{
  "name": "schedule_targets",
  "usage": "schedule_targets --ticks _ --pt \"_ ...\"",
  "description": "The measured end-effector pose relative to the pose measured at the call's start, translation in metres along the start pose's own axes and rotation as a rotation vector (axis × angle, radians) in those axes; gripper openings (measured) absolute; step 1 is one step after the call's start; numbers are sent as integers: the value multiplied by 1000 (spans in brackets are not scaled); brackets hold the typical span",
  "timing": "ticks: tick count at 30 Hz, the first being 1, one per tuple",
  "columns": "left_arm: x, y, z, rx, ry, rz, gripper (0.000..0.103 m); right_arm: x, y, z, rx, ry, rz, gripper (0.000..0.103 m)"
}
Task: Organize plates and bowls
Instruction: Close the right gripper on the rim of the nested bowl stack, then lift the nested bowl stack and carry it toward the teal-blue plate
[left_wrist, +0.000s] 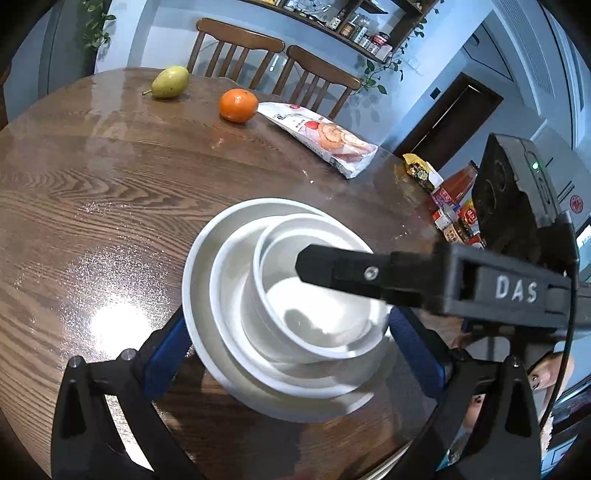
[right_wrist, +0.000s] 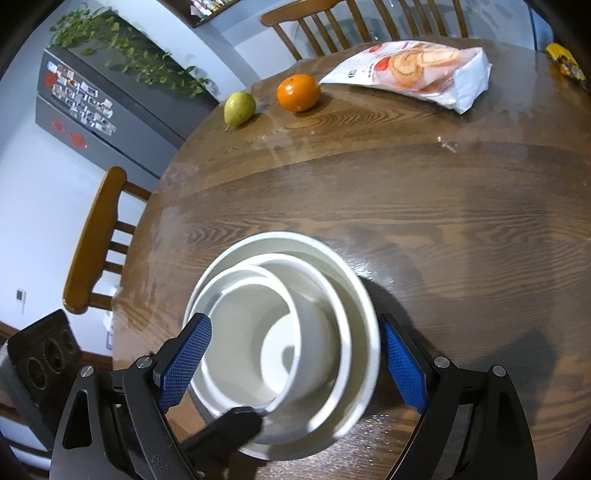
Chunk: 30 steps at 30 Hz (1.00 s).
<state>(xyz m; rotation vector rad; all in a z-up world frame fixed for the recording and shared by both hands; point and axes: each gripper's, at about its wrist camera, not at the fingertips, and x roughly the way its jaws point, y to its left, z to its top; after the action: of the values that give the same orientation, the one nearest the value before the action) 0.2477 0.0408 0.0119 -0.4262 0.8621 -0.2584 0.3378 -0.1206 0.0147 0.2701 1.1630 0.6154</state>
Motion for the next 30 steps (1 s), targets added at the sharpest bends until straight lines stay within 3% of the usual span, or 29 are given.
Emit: schedule_targets --ticks 15,22,30 --pt "5 6 -4 -81 8 -59 102 14 -4 -1 12 24 24 83" --pt "3 3 -4 -49 -1 -49 99 16 -10 -1 44 25 42 77" --pt "1 0 -5 -12 -5 -27 97 14 -15 -1 73 9 4 71"
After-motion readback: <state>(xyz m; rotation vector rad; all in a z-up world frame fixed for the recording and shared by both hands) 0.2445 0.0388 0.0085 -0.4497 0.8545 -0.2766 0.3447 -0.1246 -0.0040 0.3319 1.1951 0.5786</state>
